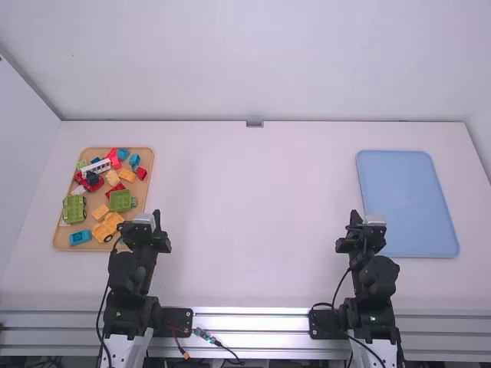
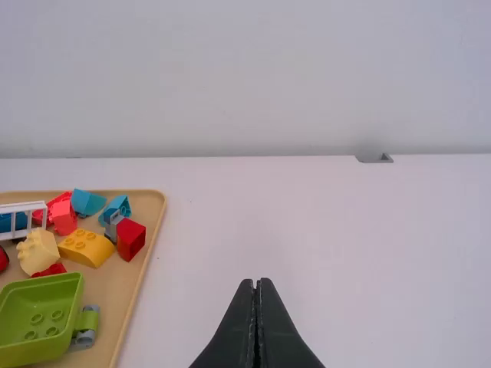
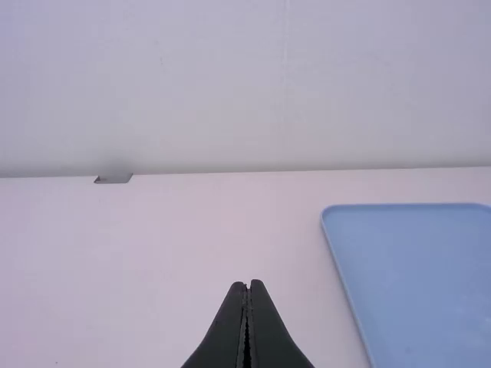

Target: Assemble lego blocks to make yellow taxi

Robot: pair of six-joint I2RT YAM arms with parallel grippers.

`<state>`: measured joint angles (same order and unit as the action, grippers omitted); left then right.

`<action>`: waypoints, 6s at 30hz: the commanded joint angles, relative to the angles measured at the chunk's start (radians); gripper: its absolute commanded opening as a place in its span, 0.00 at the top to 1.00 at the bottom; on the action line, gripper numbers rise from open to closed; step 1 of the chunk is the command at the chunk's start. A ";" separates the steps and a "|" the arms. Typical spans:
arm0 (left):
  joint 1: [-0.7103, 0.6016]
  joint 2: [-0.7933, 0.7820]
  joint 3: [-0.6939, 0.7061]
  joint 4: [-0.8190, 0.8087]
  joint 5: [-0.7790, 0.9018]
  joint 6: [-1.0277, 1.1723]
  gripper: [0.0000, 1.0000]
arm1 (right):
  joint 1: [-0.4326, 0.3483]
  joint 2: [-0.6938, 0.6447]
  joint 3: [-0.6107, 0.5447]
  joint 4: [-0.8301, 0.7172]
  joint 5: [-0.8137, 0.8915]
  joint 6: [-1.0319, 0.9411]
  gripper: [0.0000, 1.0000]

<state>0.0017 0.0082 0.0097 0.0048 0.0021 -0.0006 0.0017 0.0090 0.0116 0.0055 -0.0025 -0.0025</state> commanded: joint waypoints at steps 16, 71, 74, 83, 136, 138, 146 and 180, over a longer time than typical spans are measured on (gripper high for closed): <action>-0.041 0.115 0.115 0.054 0.010 0.041 0.88 | -0.031 0.115 0.115 -0.035 0.000 -0.091 0.88; -0.041 0.861 0.647 -0.046 -0.281 -0.215 0.14 | 0.012 0.647 0.647 0.166 -0.102 -0.054 0.35; -0.041 0.900 0.681 -0.085 -0.317 -0.220 0.10 | 0.011 0.704 0.656 0.165 -0.101 -0.054 0.29; 0.033 1.011 0.786 -0.195 -0.381 -0.280 0.01 | -0.006 0.872 0.656 0.163 -0.106 -0.047 0.12; 0.724 1.548 1.195 -0.773 -0.031 0.036 0.01 | -0.004 1.146 0.657 0.352 -0.106 -0.084 0.01; 0.724 1.548 1.202 -0.782 -0.010 0.057 0.01 | -0.004 1.146 0.657 0.350 -0.105 -0.087 0.01; 0.720 1.548 1.242 -0.842 0.071 0.192 0.01 | -0.003 1.146 0.657 0.327 -0.105 -0.108 0.01; 0.755 1.696 1.227 -0.865 0.109 0.806 0.01 | -0.003 1.146 0.663 0.324 -0.107 -0.137 0.01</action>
<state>0.7547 1.7035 1.2316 -0.8566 0.1440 0.7128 -0.0021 1.1511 0.6468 0.3309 -0.1108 -0.1375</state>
